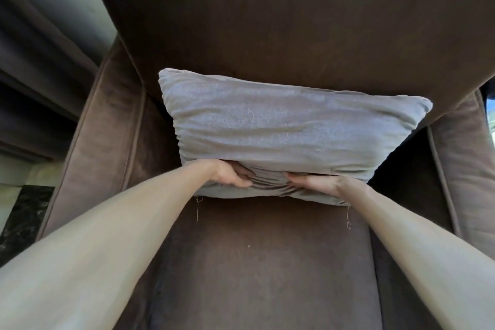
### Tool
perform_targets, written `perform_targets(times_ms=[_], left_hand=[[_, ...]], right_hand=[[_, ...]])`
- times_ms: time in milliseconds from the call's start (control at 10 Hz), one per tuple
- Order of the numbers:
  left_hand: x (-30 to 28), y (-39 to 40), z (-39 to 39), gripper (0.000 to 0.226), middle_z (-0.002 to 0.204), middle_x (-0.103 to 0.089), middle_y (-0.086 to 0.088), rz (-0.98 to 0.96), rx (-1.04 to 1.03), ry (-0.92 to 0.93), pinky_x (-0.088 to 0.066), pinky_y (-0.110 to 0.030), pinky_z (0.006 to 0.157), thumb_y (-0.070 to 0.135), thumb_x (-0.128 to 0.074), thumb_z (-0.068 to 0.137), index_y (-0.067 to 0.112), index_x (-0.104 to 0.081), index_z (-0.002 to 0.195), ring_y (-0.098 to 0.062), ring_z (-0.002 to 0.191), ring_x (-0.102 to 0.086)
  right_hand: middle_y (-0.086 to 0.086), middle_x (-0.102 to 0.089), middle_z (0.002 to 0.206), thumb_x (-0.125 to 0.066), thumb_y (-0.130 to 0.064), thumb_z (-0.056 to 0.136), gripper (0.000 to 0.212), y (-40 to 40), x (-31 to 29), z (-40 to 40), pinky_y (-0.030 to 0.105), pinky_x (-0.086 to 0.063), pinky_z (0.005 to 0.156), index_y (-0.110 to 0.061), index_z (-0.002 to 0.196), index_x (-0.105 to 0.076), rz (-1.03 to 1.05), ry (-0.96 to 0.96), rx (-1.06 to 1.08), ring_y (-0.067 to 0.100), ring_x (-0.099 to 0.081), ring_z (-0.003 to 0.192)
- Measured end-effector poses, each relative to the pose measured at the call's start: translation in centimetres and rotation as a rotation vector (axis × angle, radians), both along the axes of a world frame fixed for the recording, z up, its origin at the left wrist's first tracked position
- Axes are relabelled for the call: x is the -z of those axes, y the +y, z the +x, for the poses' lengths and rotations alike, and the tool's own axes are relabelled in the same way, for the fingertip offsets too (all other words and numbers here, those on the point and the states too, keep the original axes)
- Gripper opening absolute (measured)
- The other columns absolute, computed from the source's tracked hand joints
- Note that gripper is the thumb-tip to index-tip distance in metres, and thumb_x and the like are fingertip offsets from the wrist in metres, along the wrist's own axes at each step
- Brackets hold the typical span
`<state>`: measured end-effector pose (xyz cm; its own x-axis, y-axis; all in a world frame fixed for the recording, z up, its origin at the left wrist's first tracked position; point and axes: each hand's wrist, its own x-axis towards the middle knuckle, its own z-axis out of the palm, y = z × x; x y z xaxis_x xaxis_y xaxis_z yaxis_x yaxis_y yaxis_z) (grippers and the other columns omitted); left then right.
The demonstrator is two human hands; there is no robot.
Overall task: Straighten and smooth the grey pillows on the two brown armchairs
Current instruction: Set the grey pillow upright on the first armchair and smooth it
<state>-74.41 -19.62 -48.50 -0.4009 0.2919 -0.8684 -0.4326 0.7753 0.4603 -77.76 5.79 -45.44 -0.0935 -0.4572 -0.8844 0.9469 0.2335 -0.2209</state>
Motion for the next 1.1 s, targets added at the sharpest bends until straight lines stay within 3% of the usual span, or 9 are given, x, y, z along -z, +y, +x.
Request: perform_targets(times_ms=[100,200,300,500,600,700,800,1000,1100], left_hand=[[-1.6,-3.3,1.9,0.052,0.158,-0.037,0.009,-0.127,0.044,0.129,-0.019,-0.033,0.124,0.044,-0.058,0.097,0.036,-0.045,0.147,-0.019,0.149,-0.029],[-4.8,-4.2,4.1,0.049,0.148,-0.052,0.014,-0.231,0.191,0.229,-0.035,-0.029,0.116,0.040,-0.062,0.096,0.039,-0.050,0.144,-0.010,0.134,-0.049],[-8.7,-4.6,4.1,0.040,0.127,-0.068,0.012,-0.188,0.163,0.307,-0.045,-0.025,0.107,0.032,-0.068,0.092,0.030,-0.064,0.131,-0.004,0.114,-0.062],[-18.1,-2.9,-2.3,0.022,0.103,-0.073,0.009,-0.112,-0.092,0.967,-0.051,-0.024,0.090,0.029,-0.078,0.085,0.021,-0.075,0.105,-0.007,0.097,-0.067],[-18.0,-0.4,-6.6,0.064,0.125,-0.063,0.009,-0.222,0.011,0.988,-0.050,-0.046,0.098,0.049,-0.081,0.074,0.030,-0.059,0.131,-0.015,0.116,-0.057],[-16.0,1.4,-7.7,0.075,0.129,-0.061,0.007,-0.346,0.222,0.826,-0.050,-0.043,0.090,0.060,-0.081,0.067,0.031,-0.056,0.132,-0.020,0.124,-0.053],[-14.6,1.9,-6.8,0.050,0.109,-0.070,0.004,-0.406,0.188,0.853,-0.044,-0.036,0.071,0.058,-0.079,0.069,0.031,-0.065,0.109,-0.024,0.110,-0.062],[-13.8,1.9,-5.9,0.041,0.069,-0.056,0.008,-0.357,-0.226,1.135,-0.032,-0.033,0.060,0.048,-0.084,0.069,0.023,-0.052,0.073,-0.022,0.080,-0.058],[-12.9,1.6,-5.5,0.040,0.083,-0.062,0.006,-0.361,-0.153,1.097,-0.035,-0.035,0.063,0.050,-0.082,0.071,0.021,-0.058,0.082,-0.021,0.090,-0.060]], right_hand=[[0.023,-0.035,0.159,-0.049,-0.049,0.098,0.078,3.7,-0.3,0.1,0.057,-0.022,0.117,-0.004,0.158,-0.027,0.126,0.144,0.443,0.036,-0.026,0.152],[-0.009,-0.054,0.151,-0.075,-0.070,0.073,0.088,7.4,-0.3,2.3,0.029,-0.032,0.121,-0.024,0.146,-0.056,0.333,0.694,-0.788,0.010,-0.047,0.140],[-0.015,-0.060,0.142,-0.070,-0.060,0.087,0.066,8.4,-4.5,1.8,0.022,-0.038,0.112,-0.025,0.141,-0.060,0.394,0.696,-1.032,0.002,-0.056,0.127],[-0.015,-0.077,0.094,-0.082,-0.036,0.083,0.022,3.2,-14.8,-3.0,0.017,-0.052,0.084,-0.023,0.100,-0.079,0.543,1.453,-0.555,0.002,-0.070,0.091],[-0.003,-0.070,0.125,-0.085,-0.045,0.076,0.057,-1.7,-15.2,-5.8,0.044,-0.050,0.102,-0.022,0.125,-0.069,0.578,1.648,-0.650,0.019,-0.062,0.119],[0.000,-0.065,0.136,-0.084,-0.060,0.070,0.082,-4.7,-13.6,-7.0,0.044,-0.049,0.102,-0.025,0.139,-0.057,0.654,1.415,-0.904,0.026,-0.058,0.128],[0.003,-0.071,0.119,-0.079,-0.060,0.076,0.058,-5.3,-11.7,-6.2,0.042,-0.040,0.091,-0.025,0.120,-0.066,0.760,1.443,-0.943,0.031,-0.061,0.119],[-0.003,-0.067,0.079,-0.075,-0.052,0.082,0.029,-5.2,-11.4,-5.7,0.040,-0.034,0.081,-0.025,0.091,-0.075,0.831,1.709,-0.564,0.030,-0.065,0.096],[0.000,-0.075,0.097,-0.073,-0.058,0.083,0.039,-4.4,-10.4,-5.3,0.042,-0.037,0.090,-0.028,0.107,-0.073,0.796,1.713,-0.614,0.028,-0.065,0.105]])
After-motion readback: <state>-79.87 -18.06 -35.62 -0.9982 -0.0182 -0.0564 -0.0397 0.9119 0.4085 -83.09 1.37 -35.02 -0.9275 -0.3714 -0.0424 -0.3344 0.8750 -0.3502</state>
